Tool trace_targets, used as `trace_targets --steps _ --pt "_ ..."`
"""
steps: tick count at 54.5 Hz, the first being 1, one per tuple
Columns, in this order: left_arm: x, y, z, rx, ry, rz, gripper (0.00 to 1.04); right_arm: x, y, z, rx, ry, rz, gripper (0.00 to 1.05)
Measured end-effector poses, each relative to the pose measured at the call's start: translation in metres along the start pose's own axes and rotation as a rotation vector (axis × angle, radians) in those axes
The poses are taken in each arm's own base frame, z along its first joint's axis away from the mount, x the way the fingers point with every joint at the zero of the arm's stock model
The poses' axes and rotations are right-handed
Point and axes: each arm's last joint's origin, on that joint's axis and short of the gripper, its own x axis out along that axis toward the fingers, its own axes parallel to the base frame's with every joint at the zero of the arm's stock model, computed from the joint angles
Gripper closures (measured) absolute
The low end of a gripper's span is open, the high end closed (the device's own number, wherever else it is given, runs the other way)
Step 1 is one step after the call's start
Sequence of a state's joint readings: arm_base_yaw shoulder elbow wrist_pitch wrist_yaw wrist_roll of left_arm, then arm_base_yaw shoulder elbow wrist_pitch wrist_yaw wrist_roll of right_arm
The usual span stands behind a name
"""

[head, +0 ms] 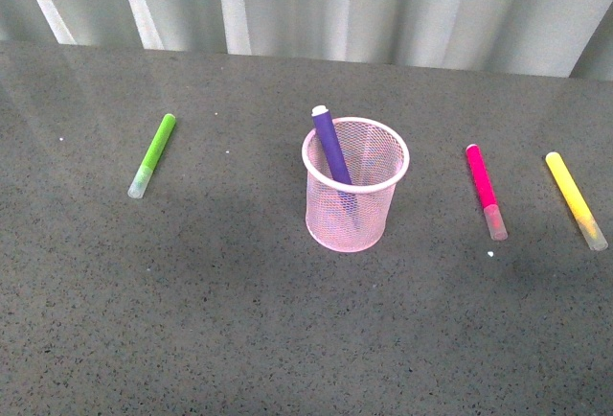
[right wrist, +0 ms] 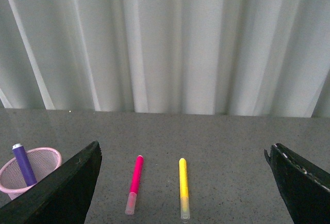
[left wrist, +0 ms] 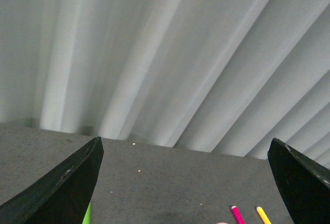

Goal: Insert purple and pink pens into pink cup

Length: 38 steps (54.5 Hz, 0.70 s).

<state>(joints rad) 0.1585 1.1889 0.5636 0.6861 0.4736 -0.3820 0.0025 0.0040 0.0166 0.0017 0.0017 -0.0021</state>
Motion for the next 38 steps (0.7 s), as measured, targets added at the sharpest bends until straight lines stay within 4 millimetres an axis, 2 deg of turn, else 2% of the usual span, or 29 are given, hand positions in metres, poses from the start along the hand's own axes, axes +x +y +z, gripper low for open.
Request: trace_targets --steps 4,7,9,17,23,29,38 --pt "-0.011 0.014 -0.002 -0.001 -0.007 0.094 0.10 0.000 0.000 0.000 0.000 0.000 0.000 0.07" --pt "-0.027 0.023 -0.012 0.137 -0.029 0.280 0.24 0.000 0.000 0.000 0.000 0.000 0.000 0.07" --pt "-0.035 0.023 -0.020 0.193 -0.024 0.322 0.32 0.000 0.000 0.000 0.000 0.000 0.000 0.07" --pt "-0.053 0.009 -0.043 0.312 -0.003 0.333 0.60 0.000 0.000 0.000 0.000 0.000 0.001 0.07" --pt "-0.061 0.002 -0.054 0.331 0.003 0.326 0.77 0.000 0.000 0.000 0.000 0.000 0.000 0.07" --pt "-0.072 -0.006 -0.065 0.341 -0.004 0.328 1.00 0.000 0.000 0.000 0.000 0.000 0.000 0.07" --pt "-0.085 -0.014 -0.078 0.349 0.001 0.325 1.01 0.000 0.000 0.000 0.000 0.000 0.000 0.07"
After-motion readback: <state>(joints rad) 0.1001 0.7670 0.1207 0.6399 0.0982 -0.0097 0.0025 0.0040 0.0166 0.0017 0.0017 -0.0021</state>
